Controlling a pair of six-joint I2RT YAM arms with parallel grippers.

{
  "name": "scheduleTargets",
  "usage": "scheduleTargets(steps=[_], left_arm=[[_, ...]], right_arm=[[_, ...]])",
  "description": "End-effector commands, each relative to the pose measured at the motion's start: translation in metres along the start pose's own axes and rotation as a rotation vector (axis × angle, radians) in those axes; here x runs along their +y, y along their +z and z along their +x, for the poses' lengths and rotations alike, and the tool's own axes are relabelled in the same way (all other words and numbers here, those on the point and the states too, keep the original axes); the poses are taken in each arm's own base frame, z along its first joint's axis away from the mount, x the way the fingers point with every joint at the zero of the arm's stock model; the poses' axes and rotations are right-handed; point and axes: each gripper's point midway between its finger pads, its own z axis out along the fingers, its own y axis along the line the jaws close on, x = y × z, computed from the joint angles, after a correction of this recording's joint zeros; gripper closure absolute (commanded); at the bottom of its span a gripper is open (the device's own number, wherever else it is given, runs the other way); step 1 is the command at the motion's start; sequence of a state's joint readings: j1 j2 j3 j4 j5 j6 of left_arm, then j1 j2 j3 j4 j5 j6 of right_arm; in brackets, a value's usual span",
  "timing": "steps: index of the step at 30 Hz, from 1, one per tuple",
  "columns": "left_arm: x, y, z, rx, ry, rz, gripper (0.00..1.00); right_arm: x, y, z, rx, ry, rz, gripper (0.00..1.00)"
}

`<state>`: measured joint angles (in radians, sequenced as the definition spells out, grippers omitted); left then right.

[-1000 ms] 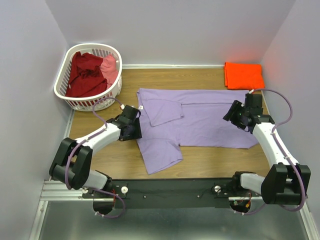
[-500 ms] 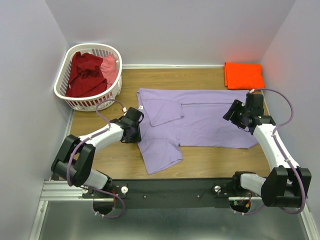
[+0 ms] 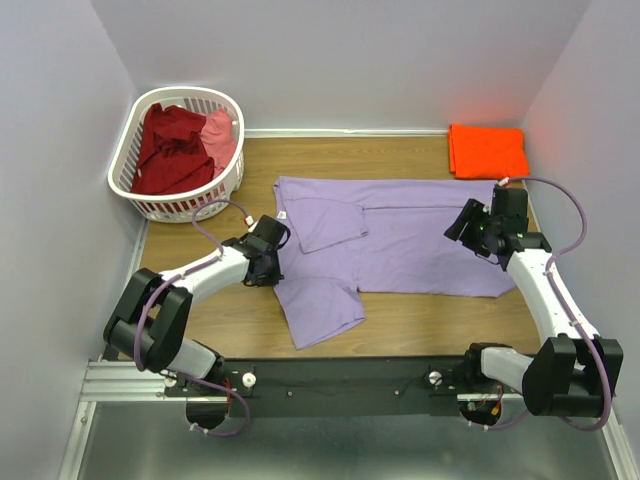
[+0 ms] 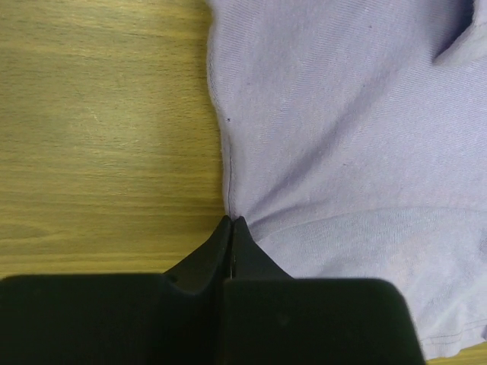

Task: Fold and stack the t-shirts
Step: Fold the tshirt

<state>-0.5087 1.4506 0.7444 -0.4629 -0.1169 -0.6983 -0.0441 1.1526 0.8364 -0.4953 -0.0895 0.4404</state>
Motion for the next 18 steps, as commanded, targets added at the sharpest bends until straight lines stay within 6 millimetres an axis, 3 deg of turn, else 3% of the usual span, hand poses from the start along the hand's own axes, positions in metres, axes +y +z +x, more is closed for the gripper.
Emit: scheduleTargets(steps=[1,6,9,18], left_arm=[[0.023,0.002,0.033,0.109,0.011,-0.096,1.00],[0.021,-0.003,0.026,0.088,0.026,-0.090,1.00],[0.019,-0.007,0.017,0.063,0.047,-0.084,1.00],[0.015,-0.013,-0.002,-0.053,0.101,-0.035,1.00]], right_arm=[[-0.005,0.004,0.005,0.000,0.007,0.025,0.34],[-0.037,0.003,0.014,0.007,0.030,0.187,0.30],[-0.057,0.004,0.020,0.006,0.065,0.298,0.22],[-0.127,-0.003,0.034,0.091,0.311,0.484,0.25]])
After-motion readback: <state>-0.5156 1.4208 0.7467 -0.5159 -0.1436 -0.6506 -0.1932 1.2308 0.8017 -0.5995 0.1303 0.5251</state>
